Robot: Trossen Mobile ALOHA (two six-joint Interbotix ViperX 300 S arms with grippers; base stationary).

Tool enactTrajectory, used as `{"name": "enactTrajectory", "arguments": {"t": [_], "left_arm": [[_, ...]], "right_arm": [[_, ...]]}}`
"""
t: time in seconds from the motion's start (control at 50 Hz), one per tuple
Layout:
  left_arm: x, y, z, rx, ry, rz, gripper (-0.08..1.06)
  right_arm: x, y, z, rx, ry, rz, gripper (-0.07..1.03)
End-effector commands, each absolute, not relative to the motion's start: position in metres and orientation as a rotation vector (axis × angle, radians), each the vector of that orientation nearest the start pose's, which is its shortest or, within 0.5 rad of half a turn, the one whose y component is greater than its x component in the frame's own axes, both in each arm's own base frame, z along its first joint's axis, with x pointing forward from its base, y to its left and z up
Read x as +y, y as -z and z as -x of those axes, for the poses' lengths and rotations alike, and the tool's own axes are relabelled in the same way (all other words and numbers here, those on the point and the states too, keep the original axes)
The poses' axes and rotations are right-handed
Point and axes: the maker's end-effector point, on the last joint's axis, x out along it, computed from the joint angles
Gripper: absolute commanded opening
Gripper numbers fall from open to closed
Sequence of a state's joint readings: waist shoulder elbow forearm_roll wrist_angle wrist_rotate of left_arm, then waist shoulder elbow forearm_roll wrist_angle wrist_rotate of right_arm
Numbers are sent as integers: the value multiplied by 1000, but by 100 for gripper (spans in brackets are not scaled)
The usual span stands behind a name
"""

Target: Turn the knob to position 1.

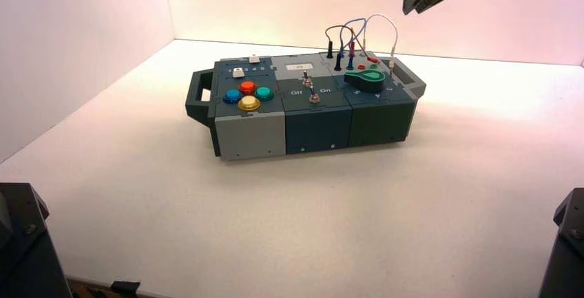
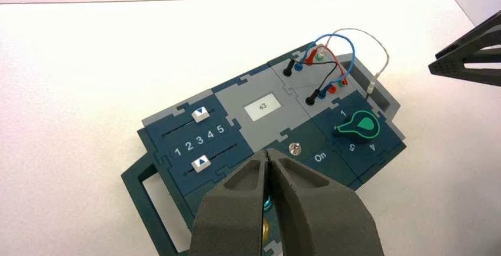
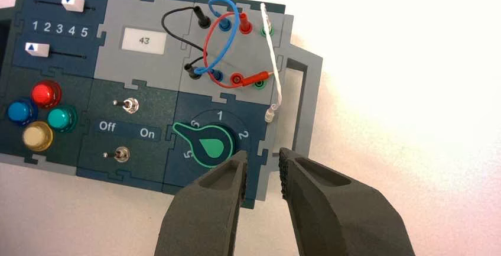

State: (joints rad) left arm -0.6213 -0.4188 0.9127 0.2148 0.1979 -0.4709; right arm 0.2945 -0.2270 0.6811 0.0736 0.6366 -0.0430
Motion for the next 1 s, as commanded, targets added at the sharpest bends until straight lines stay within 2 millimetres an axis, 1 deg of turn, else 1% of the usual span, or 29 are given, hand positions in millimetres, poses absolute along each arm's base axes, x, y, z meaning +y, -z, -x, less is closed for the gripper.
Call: {"name": "enactTrajectory", "arguments": {"t": [0.02, 0.44, 0.54, 0.72, 0.8, 0.9, 1.0], "left_arm": [[-190, -184, -282, 686, 466, 37, -2], [-190, -185, -283, 684, 466, 37, -2], [-189, -185, -283, 685, 464, 39, -2], [-190, -185, -283, 686, 464, 37, -2], [-190, -185, -283, 680, 467, 38, -2], [-190, -187, -283, 676, 468, 41, -2], [-190, -188, -283, 672, 469, 43, -2]], "right_arm": [[109, -155, -328, 1056, -300, 117, 32], [114, -158, -326, 1051, -316, 124, 32], [124, -157, -320, 1057, -345, 142, 30], [153, -155, -307, 1066, -428, 195, 20], [160, -152, -303, 1073, -445, 200, 15], [164, -150, -300, 1083, -450, 188, 8], [165, -147, -297, 1096, -451, 170, 4]]}}
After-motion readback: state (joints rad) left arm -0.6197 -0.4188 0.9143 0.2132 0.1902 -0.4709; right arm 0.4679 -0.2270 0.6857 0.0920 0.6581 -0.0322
